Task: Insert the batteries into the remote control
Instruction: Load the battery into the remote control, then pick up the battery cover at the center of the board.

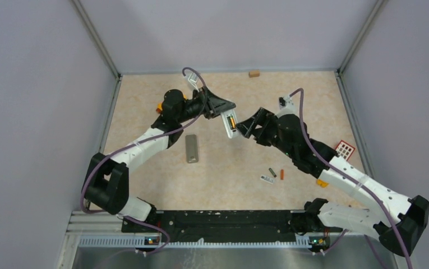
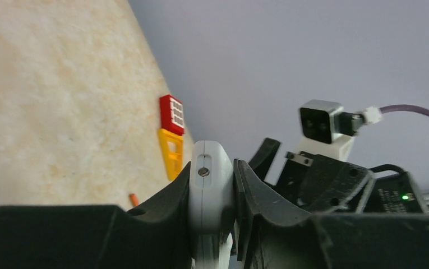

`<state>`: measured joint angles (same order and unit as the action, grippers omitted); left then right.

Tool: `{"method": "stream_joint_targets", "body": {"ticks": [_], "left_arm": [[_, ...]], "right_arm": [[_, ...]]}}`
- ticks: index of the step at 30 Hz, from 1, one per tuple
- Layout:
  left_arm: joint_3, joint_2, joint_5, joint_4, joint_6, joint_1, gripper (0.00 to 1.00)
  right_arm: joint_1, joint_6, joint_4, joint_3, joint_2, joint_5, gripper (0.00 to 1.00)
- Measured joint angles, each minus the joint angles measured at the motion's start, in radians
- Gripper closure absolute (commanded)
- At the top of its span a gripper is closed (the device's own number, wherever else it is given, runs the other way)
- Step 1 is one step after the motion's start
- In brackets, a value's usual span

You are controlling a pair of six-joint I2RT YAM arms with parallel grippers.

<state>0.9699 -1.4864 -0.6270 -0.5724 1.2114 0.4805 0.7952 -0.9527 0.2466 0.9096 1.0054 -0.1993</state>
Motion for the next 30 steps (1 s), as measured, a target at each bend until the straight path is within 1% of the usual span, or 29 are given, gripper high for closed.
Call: {"method": "stream_joint_targets", "body": {"ticks": [4, 6, 7, 10, 13, 14, 16, 18, 22, 27, 30], "left_arm": [[0.026, 0.029, -0.001, 0.117, -0.182, -0.024, 1.0], [0.031, 0.036, 0.0, 0.165, -0.252, -0.033, 1.0], [0.031, 0.041, 0.0, 0.193, -0.286, -0.037, 1.0], [0.03, 0.059, 0.015, 0.269, -0.365, -0.038, 1.0], [0.014, 0.092, 0.028, 0.305, -0.402, -0.038, 1.0], [-0.004, 0.11, 0.034, 0.305, -0.407, -0.038, 1.0], [-0.043, 0.146, 0.043, 0.306, -0.414, -0.038, 1.0], [-0.084, 0.175, 0.053, 0.302, -0.415, -0.038, 1.0], [-0.162, 0.214, 0.078, 0.293, -0.411, -0.038, 1.0], [-0.184, 0.217, 0.083, 0.294, -0.412, -0.038, 1.0], [-0.184, 0.23, 0.083, 0.313, -0.419, -0.05, 1.0]], "right_arm": [[-0.001, 0.09, 0.002, -0.003, -0.055, 0.01, 0.22], [-0.002, 0.134, 0.01, -0.003, -0.079, 0.008, 0.24], [-0.002, 0.155, 0.022, -0.002, -0.088, 0.006, 0.26], [-0.007, 0.22, 0.095, 0.002, -0.084, -0.002, 0.4], [-0.008, 0.264, 0.212, 0.017, -0.017, -0.019, 0.52], [-0.008, 0.277, 0.25, 0.021, 0.02, -0.024, 0.52], [-0.008, 0.293, 0.312, 0.017, 0.085, -0.027, 0.52], [-0.008, 0.309, 0.355, -0.021, 0.128, -0.025, 0.5], [-0.008, 0.346, 0.411, -0.113, 0.139, -0.02, 0.46], [-0.008, 0.394, 0.393, -0.192, 0.14, 0.01, 0.35], [-0.008, 0.418, 0.358, -0.224, 0.162, 0.036, 0.33]]}}
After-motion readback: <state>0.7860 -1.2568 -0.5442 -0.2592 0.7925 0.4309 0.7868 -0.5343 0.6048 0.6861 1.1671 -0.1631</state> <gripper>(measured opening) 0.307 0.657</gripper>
